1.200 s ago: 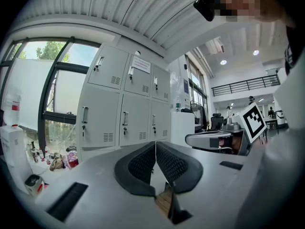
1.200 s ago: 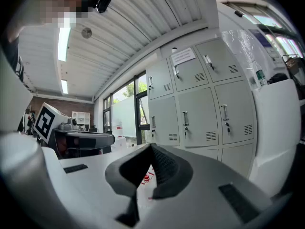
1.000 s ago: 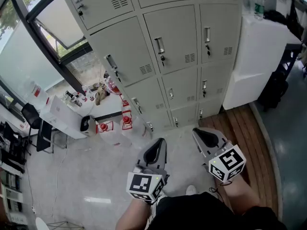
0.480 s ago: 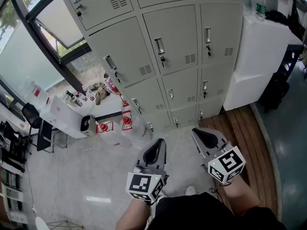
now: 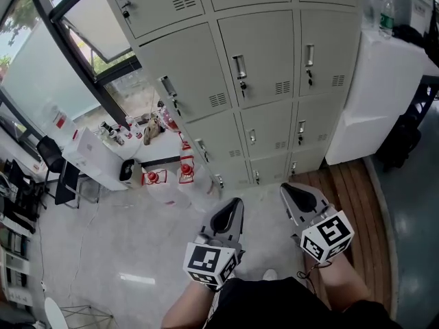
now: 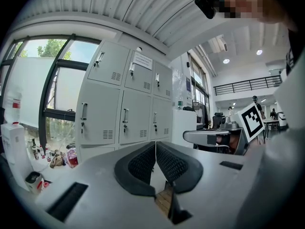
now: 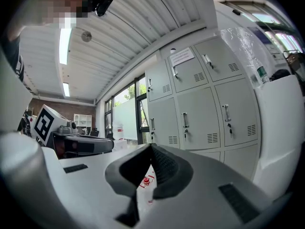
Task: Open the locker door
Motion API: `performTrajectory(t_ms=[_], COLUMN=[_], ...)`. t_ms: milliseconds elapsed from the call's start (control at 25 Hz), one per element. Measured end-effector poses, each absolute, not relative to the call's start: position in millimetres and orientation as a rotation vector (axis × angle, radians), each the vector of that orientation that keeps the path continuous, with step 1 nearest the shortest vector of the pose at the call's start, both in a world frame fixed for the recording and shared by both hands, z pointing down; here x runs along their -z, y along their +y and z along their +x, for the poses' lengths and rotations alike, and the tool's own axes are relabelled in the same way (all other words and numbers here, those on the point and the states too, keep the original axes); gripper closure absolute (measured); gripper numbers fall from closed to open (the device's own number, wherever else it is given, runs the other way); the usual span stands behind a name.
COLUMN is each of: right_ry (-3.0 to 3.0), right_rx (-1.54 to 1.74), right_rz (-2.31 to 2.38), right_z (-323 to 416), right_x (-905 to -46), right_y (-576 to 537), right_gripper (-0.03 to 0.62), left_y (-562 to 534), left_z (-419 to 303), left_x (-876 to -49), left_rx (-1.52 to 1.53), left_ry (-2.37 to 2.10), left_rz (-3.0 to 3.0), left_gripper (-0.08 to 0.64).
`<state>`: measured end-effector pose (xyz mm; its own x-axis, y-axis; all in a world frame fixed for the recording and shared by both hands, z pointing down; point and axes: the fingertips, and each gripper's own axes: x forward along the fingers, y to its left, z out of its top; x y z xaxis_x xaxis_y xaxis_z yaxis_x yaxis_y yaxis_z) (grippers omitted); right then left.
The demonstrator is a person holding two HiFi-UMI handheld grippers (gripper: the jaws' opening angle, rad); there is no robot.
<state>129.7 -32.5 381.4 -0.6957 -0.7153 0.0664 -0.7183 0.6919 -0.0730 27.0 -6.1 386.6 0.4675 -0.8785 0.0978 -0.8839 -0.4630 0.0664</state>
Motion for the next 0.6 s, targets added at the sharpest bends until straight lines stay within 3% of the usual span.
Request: performTrajectory(t_ms=[600], right_ry=[-2.792], right_rx=[-0.157], right_rz=[1.267], right_z=[100], right_x=[-387], right_y=[-60], right_gripper=[0.538], left_y=[-36], left_z=[1], left_x=[-392], left_rx=[-0.047], left_ry=[-1.476], left_rz=[2.636], left_gripper=[0.54])
